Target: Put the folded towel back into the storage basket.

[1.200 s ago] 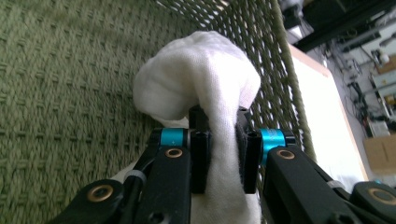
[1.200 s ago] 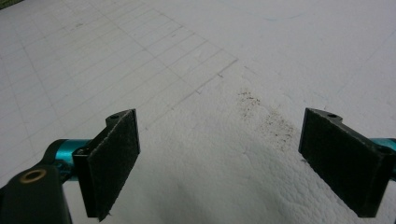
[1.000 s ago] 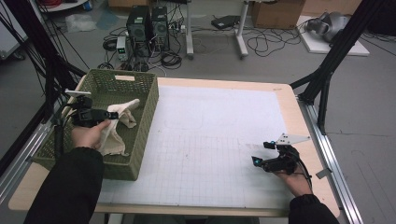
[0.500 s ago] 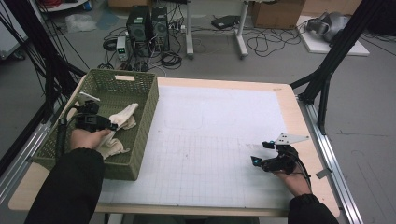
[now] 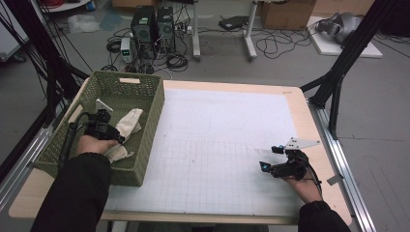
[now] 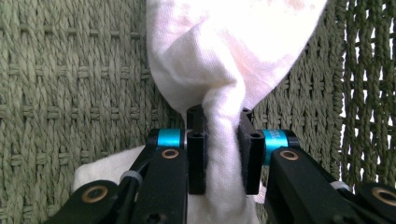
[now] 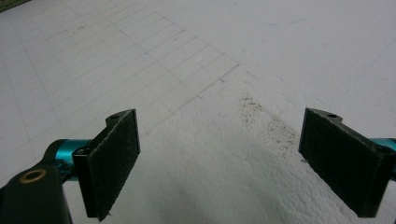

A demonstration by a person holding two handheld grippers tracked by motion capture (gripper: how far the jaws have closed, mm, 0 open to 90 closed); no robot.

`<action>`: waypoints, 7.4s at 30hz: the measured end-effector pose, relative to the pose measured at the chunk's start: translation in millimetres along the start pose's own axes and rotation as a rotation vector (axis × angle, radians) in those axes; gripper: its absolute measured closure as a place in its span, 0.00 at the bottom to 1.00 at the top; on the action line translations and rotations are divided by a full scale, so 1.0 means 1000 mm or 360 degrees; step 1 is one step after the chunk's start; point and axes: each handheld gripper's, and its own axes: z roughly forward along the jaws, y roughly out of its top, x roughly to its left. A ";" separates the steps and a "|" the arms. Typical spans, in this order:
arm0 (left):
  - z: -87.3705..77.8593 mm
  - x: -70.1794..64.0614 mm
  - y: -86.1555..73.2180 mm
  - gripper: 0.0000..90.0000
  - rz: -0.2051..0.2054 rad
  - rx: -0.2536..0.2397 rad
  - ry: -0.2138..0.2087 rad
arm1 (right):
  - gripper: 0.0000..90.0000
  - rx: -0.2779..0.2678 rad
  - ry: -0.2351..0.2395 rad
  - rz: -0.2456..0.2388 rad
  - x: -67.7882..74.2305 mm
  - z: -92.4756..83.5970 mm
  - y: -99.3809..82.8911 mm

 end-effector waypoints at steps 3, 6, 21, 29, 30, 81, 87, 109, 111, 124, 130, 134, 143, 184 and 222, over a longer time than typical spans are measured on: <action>-0.002 -0.002 -0.001 0.82 0.0046 -0.0037 -0.0002 | 0.13 -0.0003 0.0002 -0.0005 0.000 0.000 0.000; -0.007 -0.005 -0.001 0.79 0.0100 -0.0110 -0.0017 | 0.13 -0.0001 0.0004 -0.0001 0.000 0.000 0.000; -0.022 -0.023 0.013 0.57 0.0334 -0.0148 0.0078 | 0.13 0.0007 0.0002 -0.0004 0.000 0.002 0.001; -0.007 -0.038 0.039 0.62 0.0459 -0.0092 0.0199 | 0.13 0.0026 0.0008 -0.0006 -0.001 0.003 0.000; -0.003 -0.037 0.041 0.63 0.0450 -0.0098 0.0205 | 0.13 0.0031 0.0008 -0.0005 -0.001 0.003 0.000; 0.006 -0.032 0.038 0.69 0.0229 -0.0389 0.0090 | 0.13 0.0051 0.0031 -0.0026 0.000 0.007 0.000; -0.003 -0.028 0.036 0.63 0.0345 -0.0301 0.0150 | 0.13 0.0047 0.0038 -0.0025 0.000 0.006 0.000; 0.017 -0.031 0.034 0.90 0.0348 -0.0126 0.0165 | 0.13 0.0061 0.0060 -0.0041 0.001 0.010 0.001; 0.018 -0.031 0.034 0.85 0.0344 -0.0126 0.0152 | 0.13 0.0066 0.0065 -0.0038 0.002 0.010 0.001; -0.015 -0.031 0.020 0.52 0.0525 -0.0088 0.0201 | 0.13 0.0058 0.0066 -0.0035 0.002 0.009 0.001; -0.010 -0.030 0.013 0.59 0.0574 0.0053 0.0225 | 0.13 0.0056 0.0068 -0.0041 0.002 0.009 0.001; -0.005 -0.031 0.016 0.96 0.0568 0.0082 0.0262 | 0.13 0.0050 0.0063 -0.0040 0.002 0.008 0.001; 0.005 -0.028 0.030 0.96 0.0309 -0.0139 0.0026 | 0.13 0.0057 0.0068 -0.0047 0.002 0.009 0.001; -0.007 -0.030 0.003 0.87 0.0556 0.0233 -0.0118 | 0.13 0.0063 0.0080 -0.0060 0.002 0.010 0.002; -0.038 -0.020 0.003 0.51 0.0333 -0.0478 -0.0547 | 0.13 -0.0033 0.0032 -0.0054 0.007 -0.003 0.009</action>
